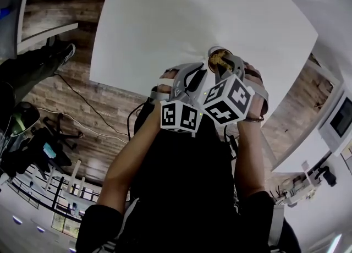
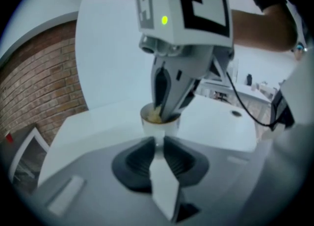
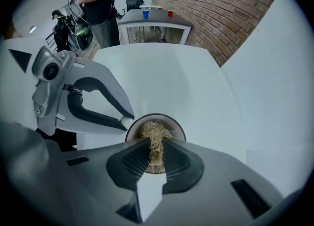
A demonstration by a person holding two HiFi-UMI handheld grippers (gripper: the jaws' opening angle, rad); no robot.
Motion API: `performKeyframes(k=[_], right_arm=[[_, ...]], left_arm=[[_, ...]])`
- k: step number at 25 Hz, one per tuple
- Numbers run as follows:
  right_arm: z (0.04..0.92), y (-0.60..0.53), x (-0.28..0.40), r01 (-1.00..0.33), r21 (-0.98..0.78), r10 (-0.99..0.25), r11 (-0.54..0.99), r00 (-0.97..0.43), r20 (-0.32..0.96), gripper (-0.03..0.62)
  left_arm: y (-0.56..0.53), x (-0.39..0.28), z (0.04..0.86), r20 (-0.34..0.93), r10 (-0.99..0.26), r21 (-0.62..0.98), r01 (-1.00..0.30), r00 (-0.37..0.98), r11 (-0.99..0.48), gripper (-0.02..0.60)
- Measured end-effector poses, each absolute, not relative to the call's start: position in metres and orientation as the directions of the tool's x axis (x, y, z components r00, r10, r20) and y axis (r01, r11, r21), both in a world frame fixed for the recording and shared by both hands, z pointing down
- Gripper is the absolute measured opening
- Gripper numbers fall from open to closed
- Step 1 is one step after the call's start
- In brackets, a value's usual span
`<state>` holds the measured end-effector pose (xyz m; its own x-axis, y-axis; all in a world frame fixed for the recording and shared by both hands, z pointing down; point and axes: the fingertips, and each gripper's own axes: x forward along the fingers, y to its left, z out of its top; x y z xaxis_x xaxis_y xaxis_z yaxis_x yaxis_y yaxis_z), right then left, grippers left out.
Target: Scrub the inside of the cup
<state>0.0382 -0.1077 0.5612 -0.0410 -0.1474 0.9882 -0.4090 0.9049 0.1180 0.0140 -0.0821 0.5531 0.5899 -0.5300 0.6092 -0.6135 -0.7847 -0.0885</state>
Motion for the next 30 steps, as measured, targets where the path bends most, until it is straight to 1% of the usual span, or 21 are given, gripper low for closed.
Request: performKeyframes(k=[5, 9, 11, 14, 16, 18, 20, 22, 23, 25, 28, 30], right_arm=[[0.559, -0.105, 0.033, -0.399, 0.101, -0.129, 0.912, -0.044, 0.991, 0.052], [0.529, -0.096, 0.031, -0.437, 0.003, -0.070, 0.899, -0.138, 0.988, 0.052], [0.534, -0.096, 0.027, -0.460, -0.041, -0.052, 0.887, -0.187, 0.981, 0.052], [0.553, -0.100, 0.025, -0.480, -0.064, -0.045, 0.875, -0.211, 0.976, 0.052], [0.560, -0.106, 0.025, -0.486, -0.044, -0.068, 0.873, -0.211, 0.975, 0.052], [0.563, -0.113, 0.024, -0.478, 0.011, -0.121, 0.878, -0.200, 0.972, 0.052], [0.563, -0.118, 0.026, -0.451, 0.101, -0.188, 0.887, -0.153, 0.970, 0.052], [0.559, -0.118, 0.033, -0.416, 0.181, -0.233, 0.891, -0.076, 0.969, 0.052], [0.557, -0.116, 0.035, -0.407, 0.192, -0.230, 0.893, -0.048, 0.972, 0.052], [0.555, -0.107, 0.032, -0.408, 0.144, -0.175, 0.902, -0.040, 0.984, 0.052], [0.558, -0.102, 0.023, -0.446, 0.026, -0.083, 0.895, -0.109, 0.991, 0.052], [0.563, -0.111, 0.021, -0.482, 0.007, -0.096, 0.876, -0.160, 0.982, 0.052]], left_arm=[[-0.080, 0.014, 0.553, 0.608, -0.537, -0.090, -0.621, 0.585, -0.779, 0.061], [-0.082, 0.014, 0.552, 0.605, -0.543, -0.091, -0.627, 0.582, -0.774, 0.061], [-0.082, 0.012, 0.553, 0.601, -0.547, -0.092, -0.629, 0.582, -0.772, 0.061], [-0.079, 0.011, 0.556, 0.606, -0.546, -0.102, -0.624, 0.579, -0.774, 0.061], [-0.080, 0.012, 0.554, 0.607, -0.547, -0.104, -0.624, 0.577, -0.774, 0.061], [-0.081, 0.013, 0.554, 0.607, -0.548, -0.103, -0.626, 0.576, -0.773, 0.061], [-0.081, 0.012, 0.555, 0.609, -0.548, -0.101, -0.629, 0.573, -0.771, 0.061], [-0.081, 0.012, 0.556, 0.610, -0.546, -0.096, -0.631, 0.573, -0.770, 0.061], [-0.081, 0.012, 0.556, 0.609, -0.547, -0.094, -0.632, 0.575, -0.769, 0.061], [-0.080, 0.013, 0.556, 0.604, -0.549, -0.092, -0.634, 0.577, -0.768, 0.061], [-0.081, 0.012, 0.558, 0.605, -0.560, -0.101, -0.642, 0.567, -0.760, 0.061], [-0.081, 0.011, 0.558, 0.602, -0.562, -0.093, -0.649, 0.568, -0.755, 0.061]])
